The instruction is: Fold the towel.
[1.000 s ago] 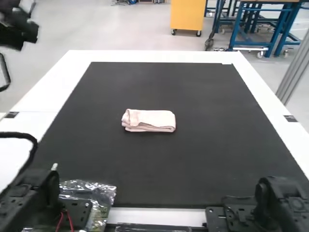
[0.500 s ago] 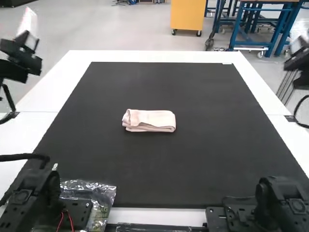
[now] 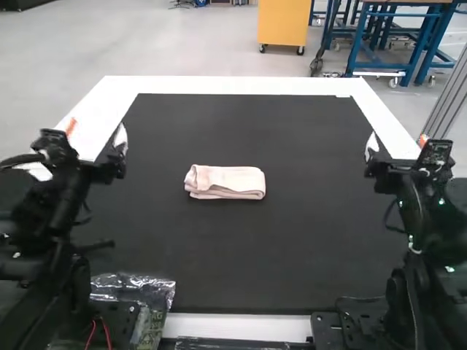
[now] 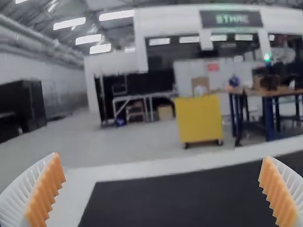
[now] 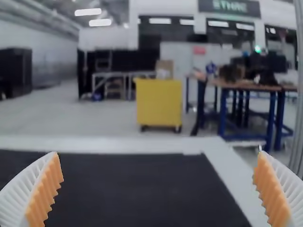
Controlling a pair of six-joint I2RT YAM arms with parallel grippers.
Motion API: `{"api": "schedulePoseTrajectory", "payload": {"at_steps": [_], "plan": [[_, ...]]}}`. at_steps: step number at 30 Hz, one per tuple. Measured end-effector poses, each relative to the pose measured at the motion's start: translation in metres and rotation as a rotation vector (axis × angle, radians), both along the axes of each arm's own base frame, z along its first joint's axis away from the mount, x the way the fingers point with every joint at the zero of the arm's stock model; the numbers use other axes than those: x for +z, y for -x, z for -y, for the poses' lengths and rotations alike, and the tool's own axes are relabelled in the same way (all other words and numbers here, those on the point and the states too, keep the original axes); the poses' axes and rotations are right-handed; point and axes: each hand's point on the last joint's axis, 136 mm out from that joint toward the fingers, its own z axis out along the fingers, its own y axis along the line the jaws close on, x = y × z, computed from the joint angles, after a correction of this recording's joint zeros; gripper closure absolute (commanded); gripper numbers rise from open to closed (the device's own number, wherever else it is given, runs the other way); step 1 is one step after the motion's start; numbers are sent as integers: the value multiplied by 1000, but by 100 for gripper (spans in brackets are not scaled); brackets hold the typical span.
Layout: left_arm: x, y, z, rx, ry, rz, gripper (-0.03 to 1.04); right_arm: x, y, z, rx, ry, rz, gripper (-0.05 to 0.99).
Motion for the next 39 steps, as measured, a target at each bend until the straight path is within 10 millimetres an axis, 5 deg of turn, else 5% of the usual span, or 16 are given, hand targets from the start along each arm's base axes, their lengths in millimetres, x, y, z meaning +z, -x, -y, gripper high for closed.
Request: {"api": "schedulePoseTrajectory", "payload": {"at_steps": [7, 10, 39], "plan": [[-57, -11, -6, 34, -5, -238, 4, -64, -5, 1, -9, 40, -264, 1], [-74, -12, -6, 37, 1, -307, 4, -69, -5, 1, -11, 61, -283, 1], [-75, -12, -6, 37, 2, -310, 4, -70, -4, -1, 0, 90, -286, 1]]}}
